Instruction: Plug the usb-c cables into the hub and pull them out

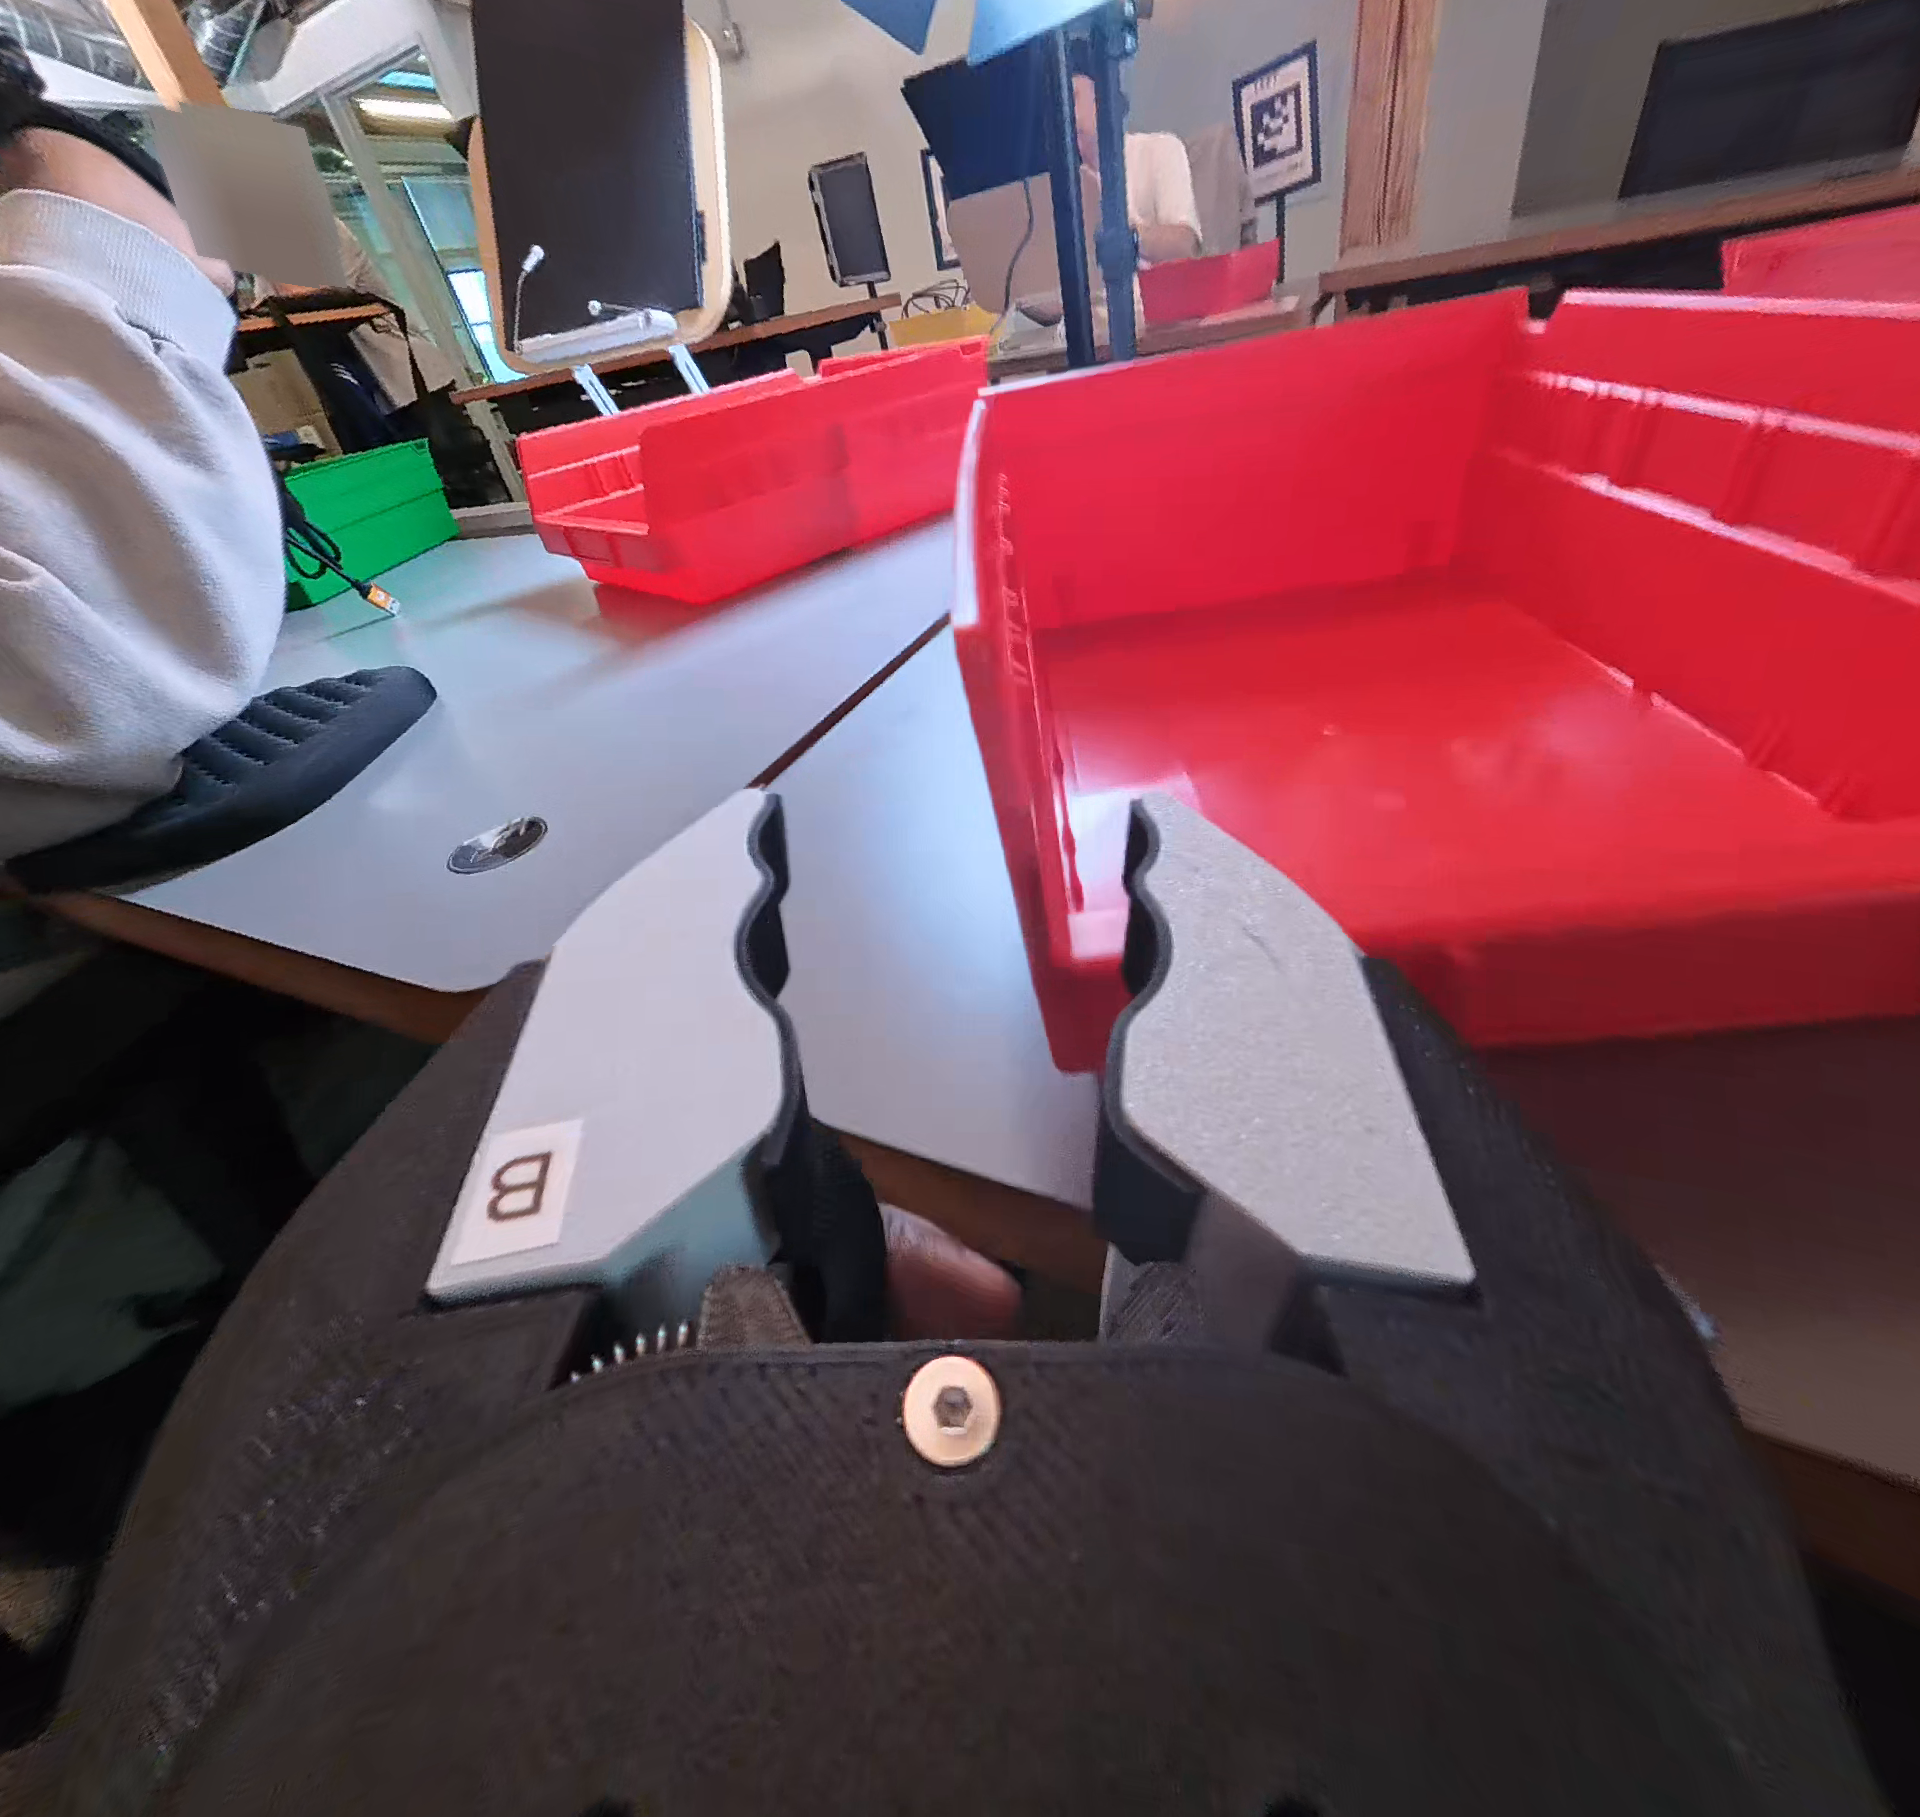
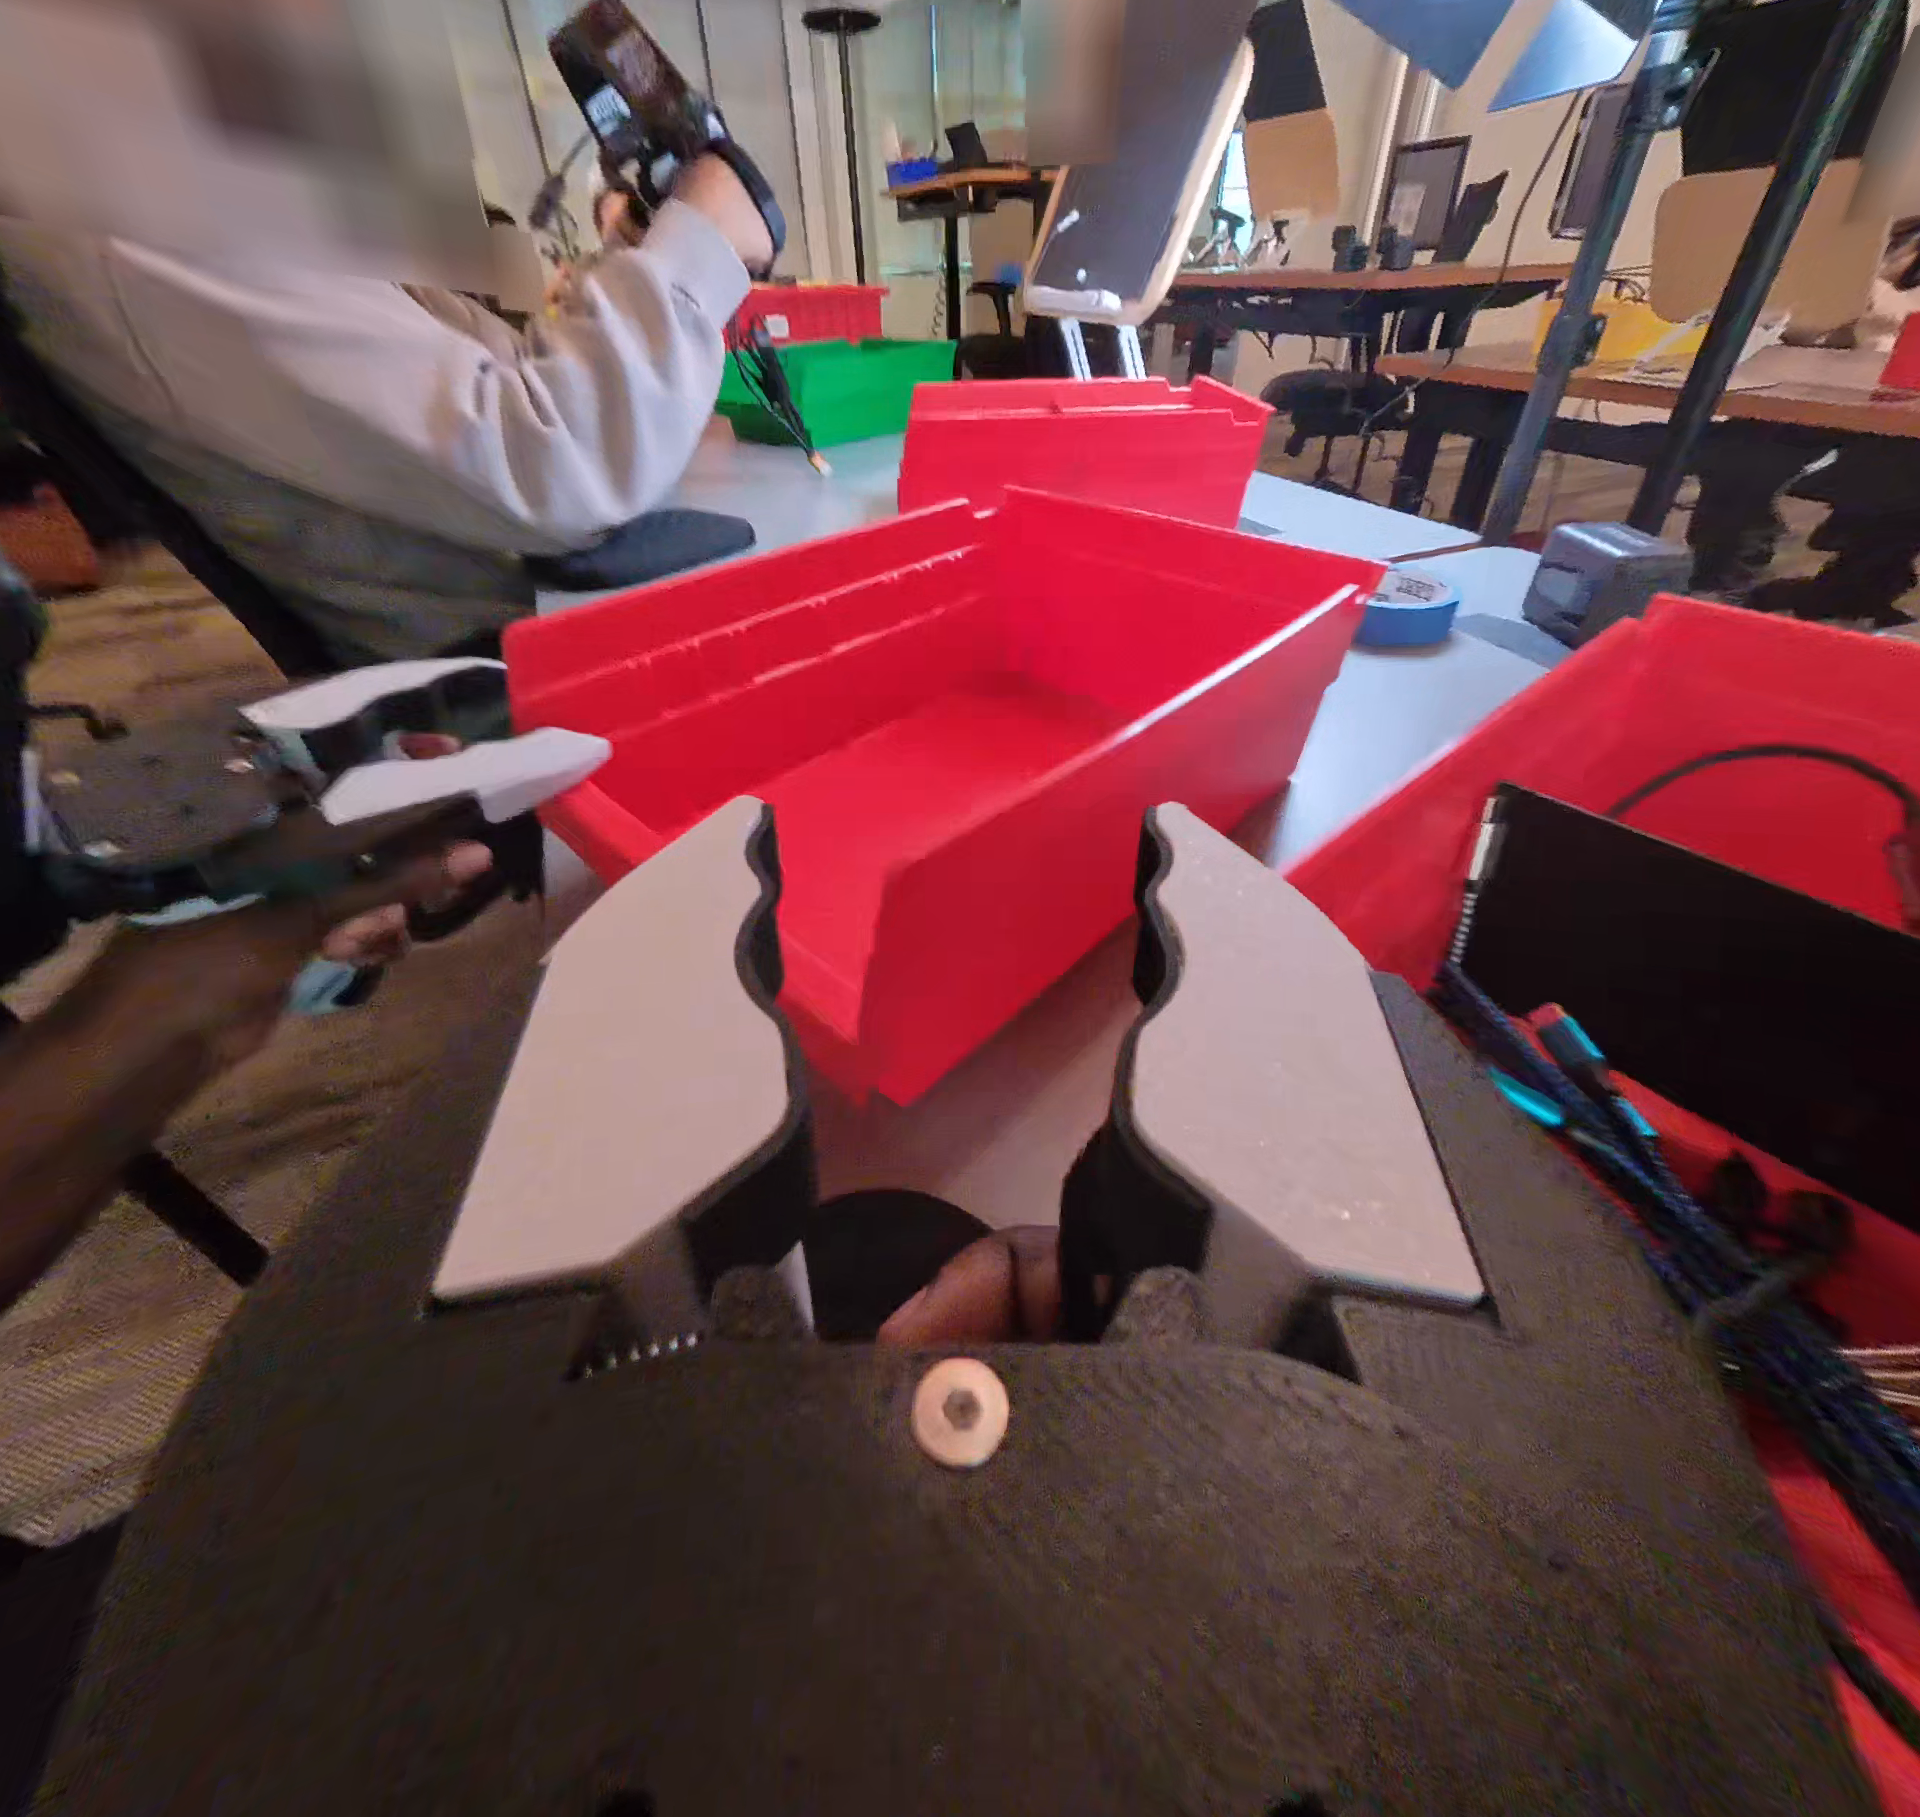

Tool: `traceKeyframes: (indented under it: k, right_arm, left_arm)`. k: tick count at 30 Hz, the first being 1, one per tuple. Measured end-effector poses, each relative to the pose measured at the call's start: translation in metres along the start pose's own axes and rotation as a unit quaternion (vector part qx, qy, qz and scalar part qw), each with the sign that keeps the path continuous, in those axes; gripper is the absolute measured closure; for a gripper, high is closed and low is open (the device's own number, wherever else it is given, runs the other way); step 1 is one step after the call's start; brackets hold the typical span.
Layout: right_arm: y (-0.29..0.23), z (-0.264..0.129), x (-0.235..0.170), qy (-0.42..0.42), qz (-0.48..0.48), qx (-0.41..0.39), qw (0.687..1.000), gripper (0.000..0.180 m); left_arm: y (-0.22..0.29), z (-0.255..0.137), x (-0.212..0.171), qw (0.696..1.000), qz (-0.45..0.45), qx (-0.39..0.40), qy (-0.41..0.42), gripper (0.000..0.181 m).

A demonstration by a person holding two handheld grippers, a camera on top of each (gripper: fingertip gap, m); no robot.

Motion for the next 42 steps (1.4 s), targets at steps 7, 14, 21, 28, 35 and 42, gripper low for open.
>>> traceKeyframes:
  k: [7,14,21,28,35,42]
  right_arm:
    - [-0.032,0.032,-0.027,-0.066,-0.059,-0.052,0.995,0.089]
    - [-0.025,0.055,-0.040,-0.182,-0.027,-0.098,0.978,0.104]
    - [-0.031,0.056,-0.042,-0.180,-0.078,-0.158,0.968,0.168]
    - [-0.044,0.026,-0.005,-0.048,-0.191,-0.206,0.958,0.173]
    - [-0.031,-0.050,0.056,0.097,-0.258,-0.274,0.921,0.173]
    - [0.028,-0.162,0.056,0.082,-0.292,-0.396,0.867,0.171]
  left_arm:
    - [0.000,0.018,0.002,0.999,-0.023,-0.035,0.010,0.109]
    - [0.002,0.030,0.004,0.999,-0.009,-0.045,0.015,0.110]
    - [0.013,0.023,0.009,0.998,-0.039,-0.054,0.006,0.173]
    - [0.023,-0.015,0.050,0.994,-0.023,-0.035,0.106,0.174]
    - [0.069,-0.045,0.119,0.959,-0.025,-0.067,0.275,0.173]
    - [0.179,-0.041,0.157,0.920,-0.037,-0.232,0.315,0.169]
Point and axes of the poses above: each gripper's, where its closed fingertips meet, z out along the fingers, x out of its top, y = z × x across the jaws, the point moved 9 cm from there along -z, back along the fingers, and after that the axes turned 7 degrees about -x, right-handed, at the moved point
